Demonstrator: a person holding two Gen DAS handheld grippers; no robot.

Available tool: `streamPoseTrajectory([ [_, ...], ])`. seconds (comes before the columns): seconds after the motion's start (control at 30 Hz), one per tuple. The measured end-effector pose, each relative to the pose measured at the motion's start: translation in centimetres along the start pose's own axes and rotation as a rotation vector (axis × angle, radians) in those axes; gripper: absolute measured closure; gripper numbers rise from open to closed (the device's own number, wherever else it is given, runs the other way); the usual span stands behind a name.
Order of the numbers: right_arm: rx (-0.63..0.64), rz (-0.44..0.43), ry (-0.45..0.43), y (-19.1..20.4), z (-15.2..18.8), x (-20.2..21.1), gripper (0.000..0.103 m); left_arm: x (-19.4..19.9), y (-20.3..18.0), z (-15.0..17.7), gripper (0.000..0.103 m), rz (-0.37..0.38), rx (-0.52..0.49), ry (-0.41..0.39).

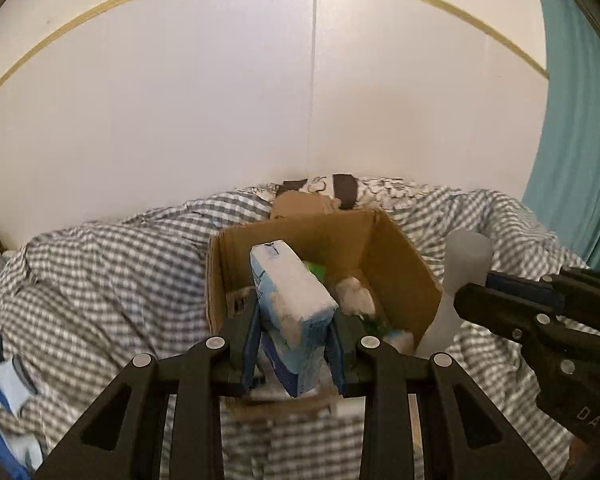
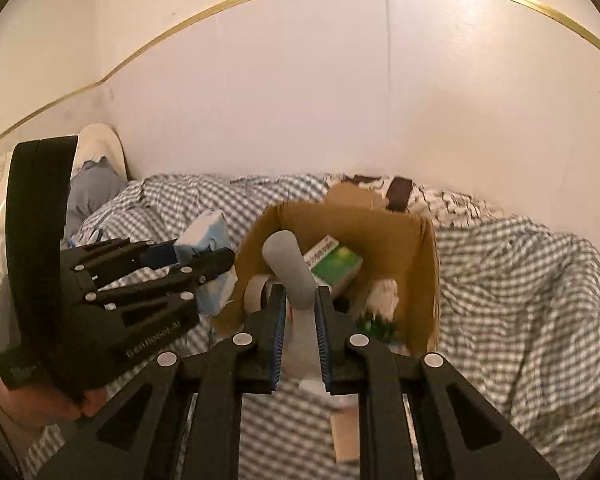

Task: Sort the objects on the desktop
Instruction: 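Carry tissue pack and foam stick into the box and open both tools, then grasp the white bottle with left tool while right tool grasps the leaflet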

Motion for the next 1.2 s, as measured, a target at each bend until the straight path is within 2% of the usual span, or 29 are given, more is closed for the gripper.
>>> streamPoseTrajectory([
  [0.17,-0.019,0.031,0.062,-2.0,-2.7,-5.2,0.087,-5.2,0.7,-1.5,0.073,-0.015,-0.004,0.045],
  [0.23,-0.060,0.028,0.097,-3.4,-3.3,-7.7,0.085,-7.4,0.8,-1.5,0.068,-0.031,-0.018,0.068],
  [0.27,-0.078,0.025,0.117,-3.9,-3.5,-8.7,0.085,-8.3,0.8,-1.4,0.057,-0.038,-0.028,0.080],
  [0.3,-0.094,0.033,0.133,-4.5,-3.6,-9.5,0.082,-9.1,0.9,-1.3,0.036,-0.046,-0.034,0.089],
  [0.33,-0.109,0.048,0.138,-5.3,-3.5,-10.0,0.073,-9.8,0.9,-1.2,0.024,-0.068,-0.035,0.098],
  [0.37,-0.127,0.063,0.134,-5.7,-3.4,-9.9,0.067,-10.0,0.8,-1.1,0.009,-0.085,-0.036,0.099],
  [0.4,-0.157,0.076,0.117,-6.3,-3.2,-9.6,0.055,-9.9,0.8,-1.0,0.004,-0.104,-0.032,0.089],
  [0.43,-0.195,0.076,0.094,-7.0,-2.8,-9.0,0.045,-9.6,0.7,-0.8,0.003,-0.113,-0.030,0.069],
  [0.47,-0.218,0.067,0.086,-7.4,-2.5,-8.4,0.042,-9.3,0.5,-0.7,0.002,-0.113,-0.033,0.064],
  [0.53,-0.265,0.060,0.078,-8.2,-1.3,-6.9,0.041,-8.4,0.5,-0.5,0.002,-0.125,-0.030,0.073],
  [0.63,-0.313,0.097,0.097,-9.1,1.2,-4.9,0.040,-5.8,0.4,0.9,0.001,-0.126,-0.010,0.071],
  [0.8,-0.422,0.145,0.198,-10.1,7.5,-2.8,0.035,-2.7,1.6,4.7,0.000,-0.138,0.052,0.071],
  [0.9,-0.458,0.201,0.262,-9.5,11.4,-3.3,0.032,-1.8,1.9,8.2,0.000,-0.124,0.096,0.087],
  [0.93,-0.462,0.207,0.288,-9.0,12.6,-4.0,0.028,-1.9,1.9,9.4,0.000,-0.110,0.107,0.095],
  [1.03,-0.491,0.193,0.353,-7.5,15.3,-6.3,0.026,-3.6,1.7,12.6,0.000,-0.096,0.134,0.144],
  [1.17,-0.506,0.182,0.407,-5.6,16.5,-9.7,0.021,-6.5,2.0,15.8,0.000,-0.085,0.187,0.212],
  [1.2,-0.505,0.215,0.414,-5.3,16.5,-10.6,0.016,-7.1,2.2,16.3,0.000,-0.080,0.198,0.220],
])
Point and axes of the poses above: each gripper's, at about its wrist camera, not at the fingertips, and x roughly against the way its jaws point, y to its left, z to its underside, the point moved 2 cm from there along -x, roughly the way its jaws point, and after that the axes turned 14 degrees about y, right-handed, at the moved point
